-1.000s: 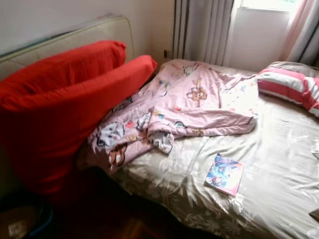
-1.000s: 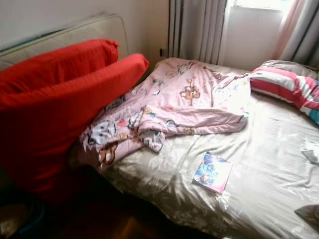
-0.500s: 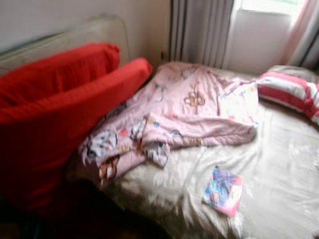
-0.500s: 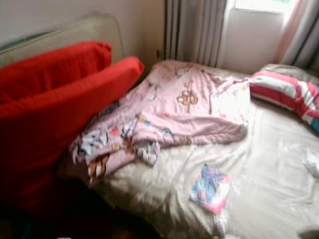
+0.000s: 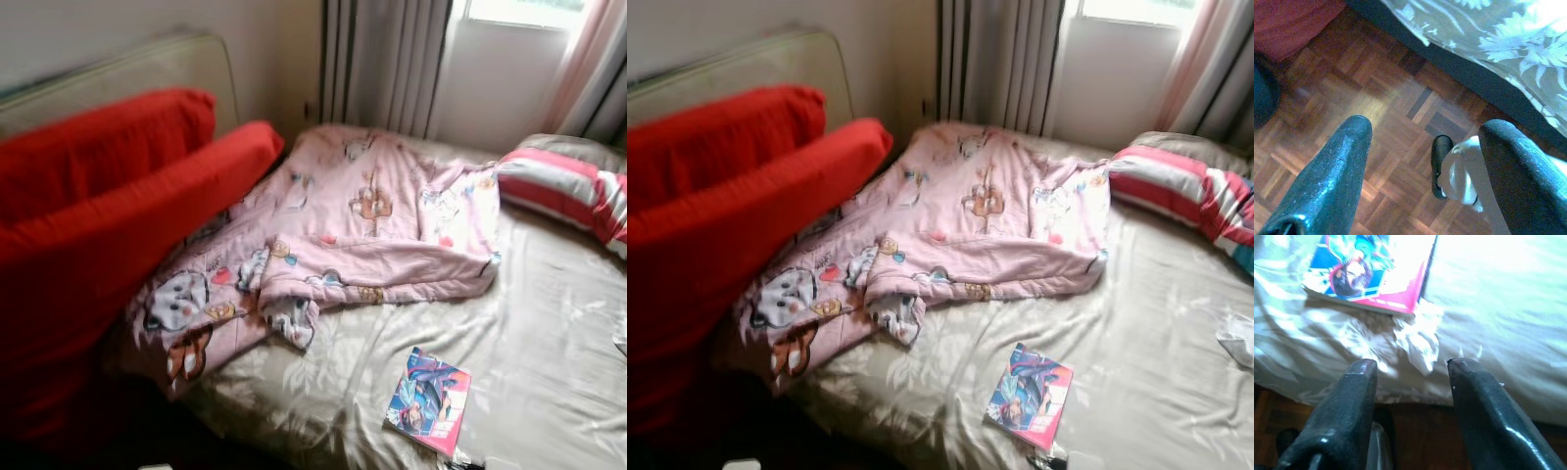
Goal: Clean up the room
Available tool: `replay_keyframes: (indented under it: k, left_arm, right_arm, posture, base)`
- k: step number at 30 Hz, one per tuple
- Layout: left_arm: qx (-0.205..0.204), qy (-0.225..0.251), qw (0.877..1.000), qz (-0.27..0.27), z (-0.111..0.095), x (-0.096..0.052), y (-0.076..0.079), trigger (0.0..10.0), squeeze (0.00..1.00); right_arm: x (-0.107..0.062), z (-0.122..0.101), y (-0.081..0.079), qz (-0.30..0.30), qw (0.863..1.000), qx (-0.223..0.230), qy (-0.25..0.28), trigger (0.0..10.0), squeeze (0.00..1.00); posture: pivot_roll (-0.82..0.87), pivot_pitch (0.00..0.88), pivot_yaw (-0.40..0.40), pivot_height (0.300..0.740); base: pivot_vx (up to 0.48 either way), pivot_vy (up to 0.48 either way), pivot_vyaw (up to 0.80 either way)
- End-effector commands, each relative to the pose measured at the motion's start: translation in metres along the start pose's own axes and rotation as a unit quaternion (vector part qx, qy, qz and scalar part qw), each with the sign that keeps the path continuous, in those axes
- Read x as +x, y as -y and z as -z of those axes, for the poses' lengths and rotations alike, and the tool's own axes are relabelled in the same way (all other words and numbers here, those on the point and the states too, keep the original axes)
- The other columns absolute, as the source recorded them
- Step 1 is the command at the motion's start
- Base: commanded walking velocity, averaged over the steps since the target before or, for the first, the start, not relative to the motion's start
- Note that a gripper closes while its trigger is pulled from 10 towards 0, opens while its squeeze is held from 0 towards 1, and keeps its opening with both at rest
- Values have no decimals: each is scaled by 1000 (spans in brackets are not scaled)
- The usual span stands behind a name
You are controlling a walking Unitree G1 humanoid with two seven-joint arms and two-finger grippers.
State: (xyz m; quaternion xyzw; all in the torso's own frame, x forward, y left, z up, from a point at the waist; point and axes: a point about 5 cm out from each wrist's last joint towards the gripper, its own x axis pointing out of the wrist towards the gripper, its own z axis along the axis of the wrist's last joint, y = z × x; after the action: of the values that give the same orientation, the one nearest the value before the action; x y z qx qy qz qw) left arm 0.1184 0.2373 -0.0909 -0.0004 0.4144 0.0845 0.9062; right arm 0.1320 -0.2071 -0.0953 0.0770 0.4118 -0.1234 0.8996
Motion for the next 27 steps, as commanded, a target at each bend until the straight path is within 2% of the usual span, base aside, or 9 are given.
replay_keyframes:
  k: [1,3,4,10,11,14,22,24,27]
  left_arm:
    - [-24,25,999,-11,0,-3,-2,10000,0]
    - [12,117,993,-13,-77,22,5,10000,0]
    - [28,191,981,-7,-128,28,13,10000,0]
    - [6,318,948,12,-157,14,23,10000,0]
    - [6,318,948,12,-157,14,23,10000,0]
    - [18,385,922,32,-167,-2,26,10000,0]
    - [23,430,902,41,-177,-19,26,10000,0]
    - [17,435,899,49,-176,-26,26,10000,0]
    - [40,428,901,57,-178,-25,28,10000,0]
  right_arm:
    - [17,-76,-3,-11,992,-20,122,10000,0]
    - [18,-103,-7,-21,984,-32,174,10000,0]
    - [17,-114,-9,-26,977,-35,208,10000,0]
    - [5,-143,-14,-43,948,-39,314,10000,0]
    - [5,-143,-14,-43,948,-39,314,10000,0]
    - [-5,-151,-25,-72,927,-59,363,10000,0]
    - [-14,-137,-35,-109,922,-69,364,10000,0]
    - [-17,-134,-28,-97,925,-66,362,10000,0]
    - [-15,-134,-20,-63,931,-43,357,10000,0]
  posture:
    - [-36,0,5,740]
    - [-37,0,2,740]
    - [-38,0,-1,740]
    - [-34,4,-9,740]
    - [-34,4,-9,740]
    - [-24,0,-12,740]
    - [-18,0,-48,740]
    - [0,0,-57,740]
    - [7,5,-48,740]
  base:
    - [0,0,0]
    - [0,0,0]
    - [0,0,0]
    - [0,0,0]
    - [0,0,0]
    - [0,0,0]
    - [0,0,0]
    - [0,0,0]
    - [0,0,0]
